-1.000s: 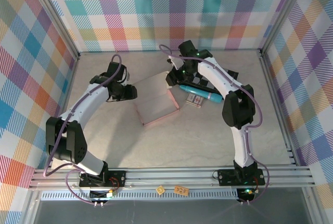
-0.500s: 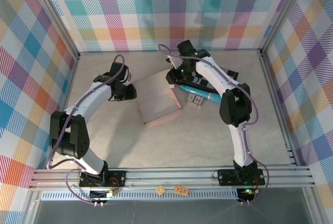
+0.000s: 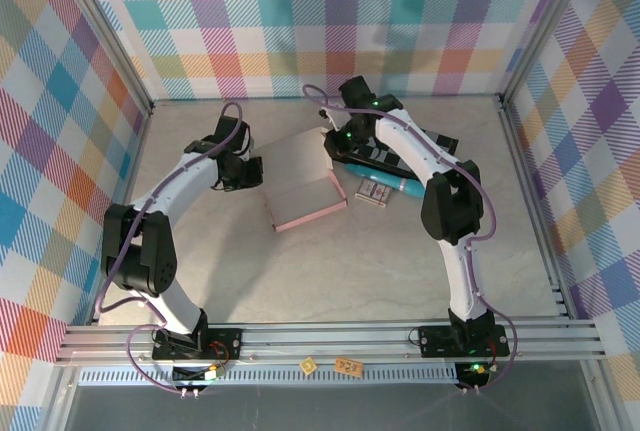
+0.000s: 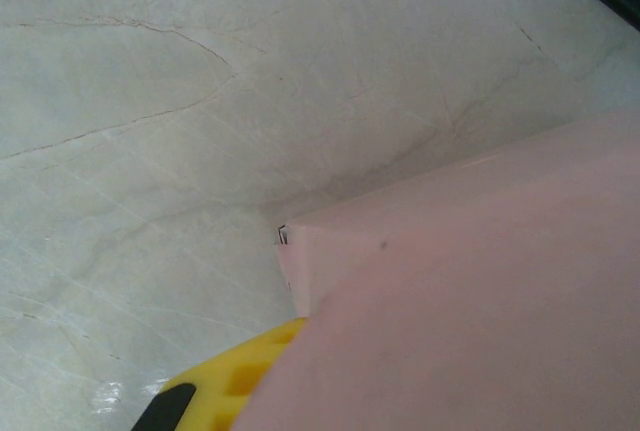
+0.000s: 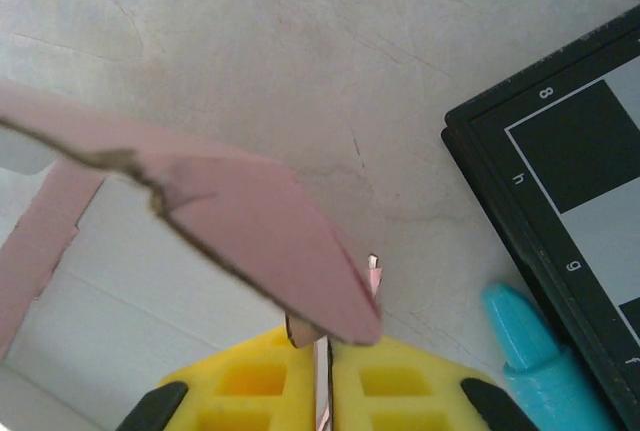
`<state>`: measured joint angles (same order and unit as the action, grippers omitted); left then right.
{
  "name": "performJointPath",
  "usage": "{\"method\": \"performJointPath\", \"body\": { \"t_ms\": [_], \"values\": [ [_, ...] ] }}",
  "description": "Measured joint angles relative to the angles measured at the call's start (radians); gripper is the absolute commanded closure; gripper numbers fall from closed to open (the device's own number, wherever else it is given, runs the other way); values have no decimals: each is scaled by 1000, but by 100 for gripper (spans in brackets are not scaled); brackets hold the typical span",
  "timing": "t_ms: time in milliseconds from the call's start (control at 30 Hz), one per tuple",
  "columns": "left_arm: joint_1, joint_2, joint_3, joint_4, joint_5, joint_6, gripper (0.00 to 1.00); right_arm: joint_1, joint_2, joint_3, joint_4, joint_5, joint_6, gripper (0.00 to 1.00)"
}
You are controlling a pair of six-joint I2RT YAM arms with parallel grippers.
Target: Fold the paper box
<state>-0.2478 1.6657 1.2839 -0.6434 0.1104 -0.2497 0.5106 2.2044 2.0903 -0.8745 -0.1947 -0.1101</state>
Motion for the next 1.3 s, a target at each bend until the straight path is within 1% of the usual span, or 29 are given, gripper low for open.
{"method": "performJointPath", "body": {
  "t_ms": [200,400,767,1067,1167,1300],
  "values": [
    [0,3,9,-1,-1,-18,100,24,0,0,15,63,29,100],
    [0,9,21,-2,-1,-41,100,33,0,0,37,108,66,100],
    [0,67,140,-43,-35,-89,100,41,-2,-37,80,136,119,100],
    [0,100,148,-44,-64,-98,100,56,-23,-71,118,166,159,100],
    [-1,100,148,-43,-68,-81,100,55,-31,-80,118,177,158,87],
    [-1,100,148,-37,-67,-40,100,37,-53,-84,112,172,143,63]
  ]
}}
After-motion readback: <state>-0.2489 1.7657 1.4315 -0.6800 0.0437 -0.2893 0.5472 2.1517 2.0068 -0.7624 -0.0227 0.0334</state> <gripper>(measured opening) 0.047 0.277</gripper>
